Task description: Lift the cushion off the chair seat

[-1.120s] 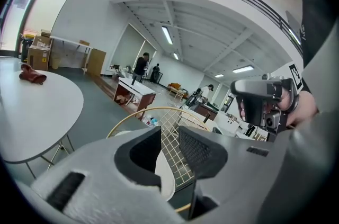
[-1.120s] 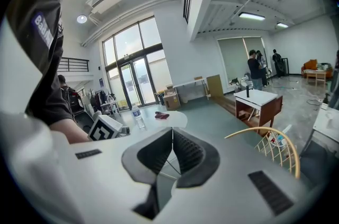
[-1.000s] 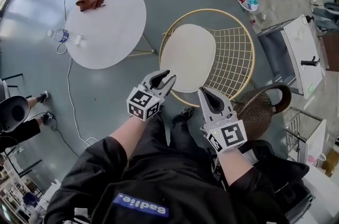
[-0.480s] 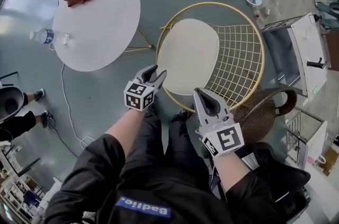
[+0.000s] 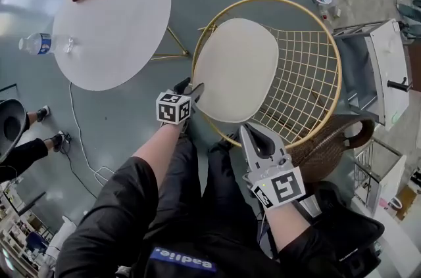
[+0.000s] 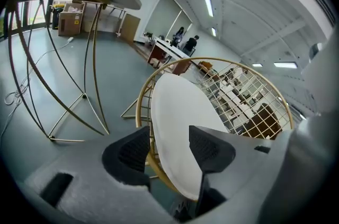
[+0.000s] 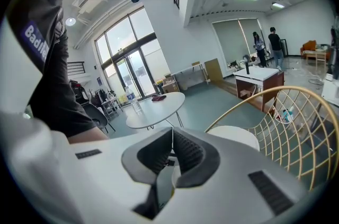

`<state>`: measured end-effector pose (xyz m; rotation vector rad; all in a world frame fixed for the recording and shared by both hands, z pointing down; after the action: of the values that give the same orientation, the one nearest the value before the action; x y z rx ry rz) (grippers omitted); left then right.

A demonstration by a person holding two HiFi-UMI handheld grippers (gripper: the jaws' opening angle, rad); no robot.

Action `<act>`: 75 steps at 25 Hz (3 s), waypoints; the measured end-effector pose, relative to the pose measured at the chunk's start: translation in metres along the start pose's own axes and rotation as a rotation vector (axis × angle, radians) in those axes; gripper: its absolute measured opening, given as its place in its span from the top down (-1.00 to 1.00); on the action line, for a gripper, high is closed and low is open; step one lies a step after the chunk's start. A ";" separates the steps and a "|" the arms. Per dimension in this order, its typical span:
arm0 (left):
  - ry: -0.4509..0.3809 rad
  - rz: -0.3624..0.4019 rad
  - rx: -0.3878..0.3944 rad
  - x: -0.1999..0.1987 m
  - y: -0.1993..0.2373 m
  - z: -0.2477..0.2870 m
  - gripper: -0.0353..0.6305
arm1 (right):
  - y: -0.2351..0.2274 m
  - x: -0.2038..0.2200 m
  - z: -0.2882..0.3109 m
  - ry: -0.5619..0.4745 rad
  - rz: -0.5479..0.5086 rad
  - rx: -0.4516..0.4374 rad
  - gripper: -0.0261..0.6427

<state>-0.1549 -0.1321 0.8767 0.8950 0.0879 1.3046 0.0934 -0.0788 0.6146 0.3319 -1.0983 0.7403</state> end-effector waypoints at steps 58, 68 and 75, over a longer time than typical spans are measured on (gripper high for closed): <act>-0.085 -0.021 0.472 -0.115 -0.276 -0.236 0.79 | 0.005 -0.132 -0.153 -0.176 -0.032 0.222 0.84; -0.166 0.078 0.533 -0.116 -0.316 -0.294 0.79 | 0.030 -0.157 -0.170 -0.196 -0.122 0.236 0.84; -0.192 0.115 0.589 -0.116 -0.332 -0.312 0.79 | 0.039 -0.161 -0.171 -0.209 -0.144 0.235 0.84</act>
<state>-0.0929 -0.0660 0.4152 1.5408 0.2832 1.3124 0.1429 -0.0106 0.3920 0.6937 -1.1713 0.7184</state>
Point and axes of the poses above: the fingertips, and each gripper's own axes: z forward along the fingers, y to its left, x out of its underside, the point moved 10 cm from there along -z, backward along the fingers, and after that the axes turned 14 degrees about -z, right-handed, at the moved point
